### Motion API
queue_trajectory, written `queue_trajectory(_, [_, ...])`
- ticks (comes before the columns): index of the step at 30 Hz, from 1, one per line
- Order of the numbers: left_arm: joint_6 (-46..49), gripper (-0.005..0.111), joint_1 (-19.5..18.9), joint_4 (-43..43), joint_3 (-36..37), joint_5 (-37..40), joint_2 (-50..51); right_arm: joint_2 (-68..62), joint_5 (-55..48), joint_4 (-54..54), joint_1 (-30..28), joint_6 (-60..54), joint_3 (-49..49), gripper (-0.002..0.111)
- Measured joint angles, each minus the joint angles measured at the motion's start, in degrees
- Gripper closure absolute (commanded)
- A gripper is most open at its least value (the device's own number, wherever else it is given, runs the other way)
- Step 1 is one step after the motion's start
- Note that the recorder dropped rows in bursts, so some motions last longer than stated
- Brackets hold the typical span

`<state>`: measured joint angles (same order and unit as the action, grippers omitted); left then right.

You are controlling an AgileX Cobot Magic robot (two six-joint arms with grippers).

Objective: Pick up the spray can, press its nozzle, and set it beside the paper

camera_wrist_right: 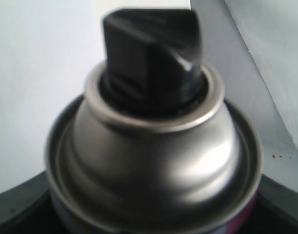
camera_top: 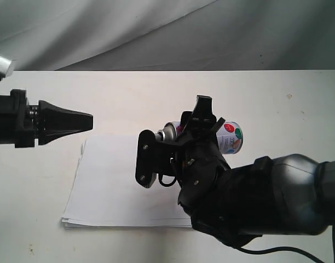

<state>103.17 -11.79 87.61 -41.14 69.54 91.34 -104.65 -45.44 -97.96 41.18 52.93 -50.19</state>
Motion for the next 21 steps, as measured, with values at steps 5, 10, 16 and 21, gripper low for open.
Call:
queue_trajectory(5, [8.1, 0.107, 0.0, 3.2, 3.6, 0.0, 0.8, 0.0, 0.0, 0.0, 0.0, 0.0, 0.0, 0.108])
queue_trajectory(10, [12.2, 0.107, 1.5, 6.1, 4.1, -0.8, 1.0, 0.0, 0.0, 0.0, 0.0, 0.0, 0.0, 0.108])
queue_trajectory(16, [15.8, 0.107, 7.9, 8.0, 4.1, -2.0, 3.3, 0.0, 0.0, 0.0, 0.0, 0.0, 0.0, 0.108])
queue_trajectory(21, [16.3, 0.107, 9.5, 8.0, 1.6, -2.9, 7.7, 0.0, 0.0, 0.0, 0.0, 0.0, 0.0, 0.108])
